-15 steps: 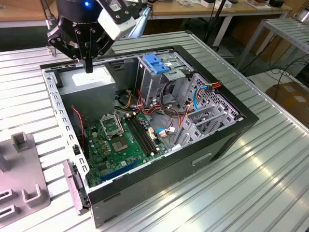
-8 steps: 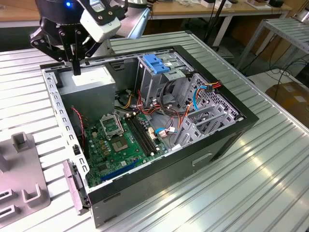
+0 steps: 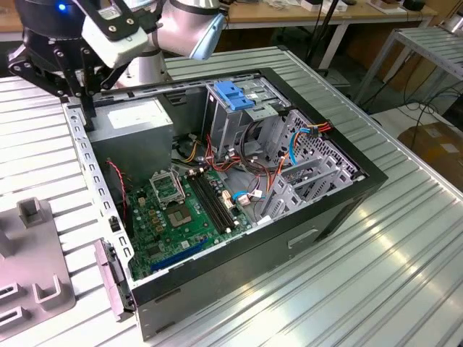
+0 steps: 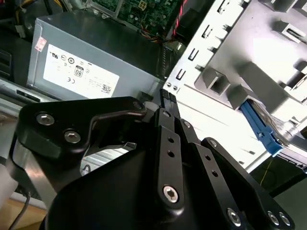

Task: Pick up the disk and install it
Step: 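Reach for the disk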

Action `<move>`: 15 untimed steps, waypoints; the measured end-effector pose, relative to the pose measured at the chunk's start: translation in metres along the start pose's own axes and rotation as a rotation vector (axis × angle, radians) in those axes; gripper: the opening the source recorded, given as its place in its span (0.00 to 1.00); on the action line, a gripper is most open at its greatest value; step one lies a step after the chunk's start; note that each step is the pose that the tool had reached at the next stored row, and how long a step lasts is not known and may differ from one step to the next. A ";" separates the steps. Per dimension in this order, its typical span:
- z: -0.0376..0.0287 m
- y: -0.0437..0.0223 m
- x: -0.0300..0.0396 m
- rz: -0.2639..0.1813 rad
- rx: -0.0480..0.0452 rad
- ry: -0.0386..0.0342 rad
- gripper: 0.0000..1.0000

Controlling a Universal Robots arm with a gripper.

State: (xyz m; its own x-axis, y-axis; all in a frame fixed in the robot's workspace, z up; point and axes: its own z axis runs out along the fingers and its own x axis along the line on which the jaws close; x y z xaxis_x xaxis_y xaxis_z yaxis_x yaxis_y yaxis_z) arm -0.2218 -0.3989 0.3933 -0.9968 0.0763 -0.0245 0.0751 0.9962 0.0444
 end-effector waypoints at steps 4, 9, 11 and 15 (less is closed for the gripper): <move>-0.0002 0.0045 0.0141 0.000 0.0001 0.0000 0.10; 0.0003 0.0191 0.0249 0.000 0.0001 0.0000 0.10; 0.0007 0.0318 0.0310 0.000 0.0001 0.0001 0.10; 0.0020 0.0593 0.0411 0.000 0.0001 0.0000 0.10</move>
State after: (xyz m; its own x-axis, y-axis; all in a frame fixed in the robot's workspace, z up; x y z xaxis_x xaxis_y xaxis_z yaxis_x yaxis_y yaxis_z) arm -0.2582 -0.3366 0.3929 -0.9968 0.0763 -0.0245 0.0752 0.9962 0.0443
